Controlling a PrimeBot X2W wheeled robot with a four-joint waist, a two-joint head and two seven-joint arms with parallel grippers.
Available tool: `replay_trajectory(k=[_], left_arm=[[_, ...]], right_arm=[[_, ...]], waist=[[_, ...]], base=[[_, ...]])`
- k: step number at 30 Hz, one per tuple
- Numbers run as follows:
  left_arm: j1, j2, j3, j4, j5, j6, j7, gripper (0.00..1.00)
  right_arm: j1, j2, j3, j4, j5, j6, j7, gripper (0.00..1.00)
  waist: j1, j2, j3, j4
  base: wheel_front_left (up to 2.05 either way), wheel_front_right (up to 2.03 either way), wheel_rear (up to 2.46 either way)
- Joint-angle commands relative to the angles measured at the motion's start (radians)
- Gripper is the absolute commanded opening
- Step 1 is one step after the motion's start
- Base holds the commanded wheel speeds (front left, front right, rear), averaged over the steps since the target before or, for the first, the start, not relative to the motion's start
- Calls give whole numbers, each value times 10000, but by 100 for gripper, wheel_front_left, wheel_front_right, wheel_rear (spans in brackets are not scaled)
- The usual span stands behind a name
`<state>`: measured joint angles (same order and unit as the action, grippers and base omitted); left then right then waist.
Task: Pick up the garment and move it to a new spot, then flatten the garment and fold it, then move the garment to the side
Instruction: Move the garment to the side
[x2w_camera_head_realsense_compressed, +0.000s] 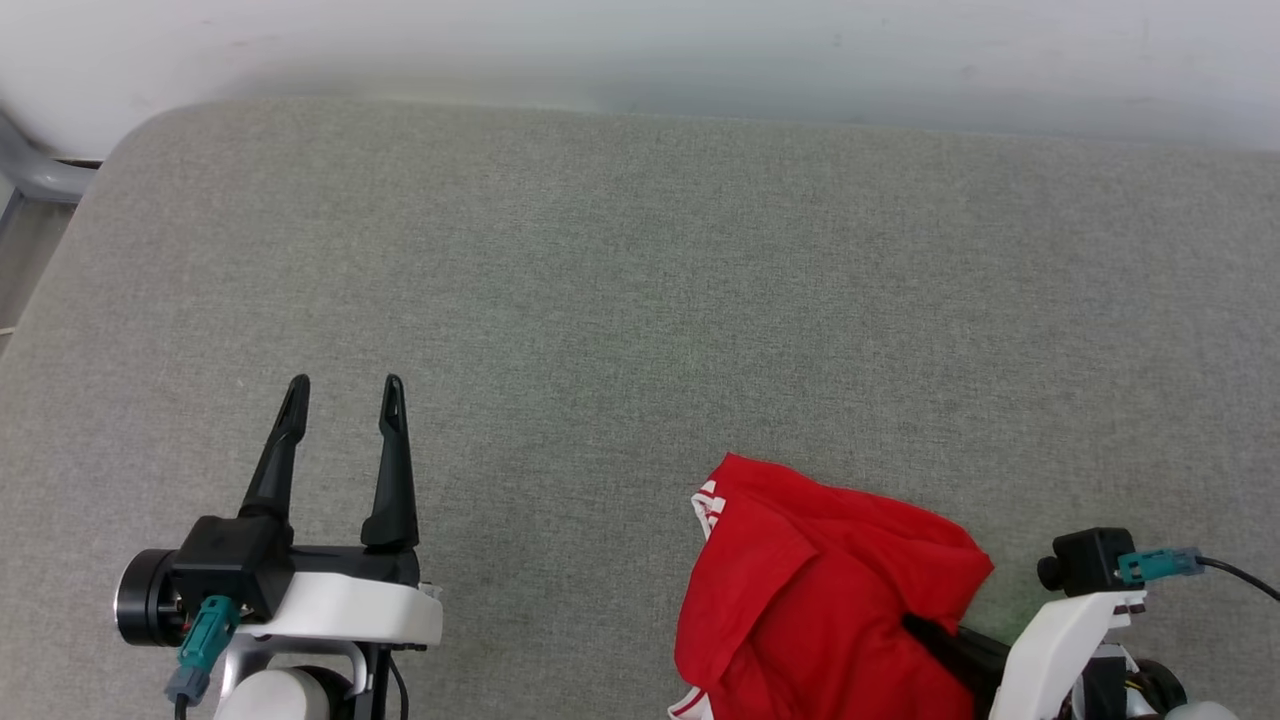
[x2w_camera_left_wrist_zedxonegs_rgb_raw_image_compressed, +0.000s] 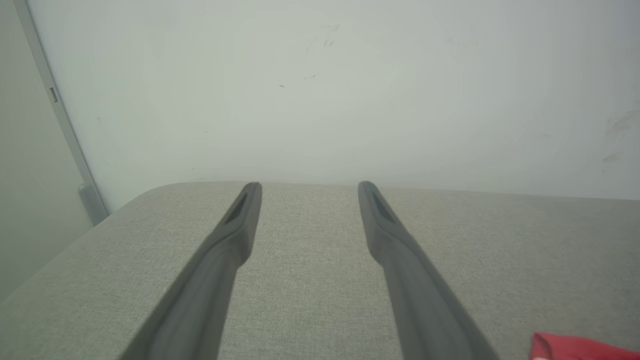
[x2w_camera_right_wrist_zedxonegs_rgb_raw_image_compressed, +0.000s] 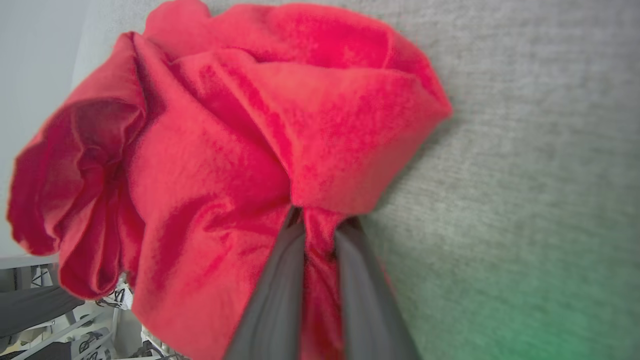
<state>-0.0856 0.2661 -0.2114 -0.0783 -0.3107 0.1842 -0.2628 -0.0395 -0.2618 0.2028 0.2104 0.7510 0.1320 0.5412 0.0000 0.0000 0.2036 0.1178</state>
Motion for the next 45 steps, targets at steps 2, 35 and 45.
replay_trajectory(k=[2, 35, 45], left_arm=[[3, -59, 59, 29, 86, -70, -21, 100], [-1425, 361, -448, -1568, 949, -636, 418, 100], [-2835, 606, -1021, -2273, 1470, -1115, 938, 100]], right_arm=[[90, -74, 158, 265, -130, -27, 10, 0], [-4424, -2756, 927, -539, -1739, -21, -38, 0], [-6169, -3984, 480, 999, -2563, -23, -550, 0]], waist=[[0, 0, -62, -49], [0, 0, 2324, -4940], [0, 0, 3656, -5002]], base=[[0, 0, 0], [0, 0, 0], [0, 0, 0]])
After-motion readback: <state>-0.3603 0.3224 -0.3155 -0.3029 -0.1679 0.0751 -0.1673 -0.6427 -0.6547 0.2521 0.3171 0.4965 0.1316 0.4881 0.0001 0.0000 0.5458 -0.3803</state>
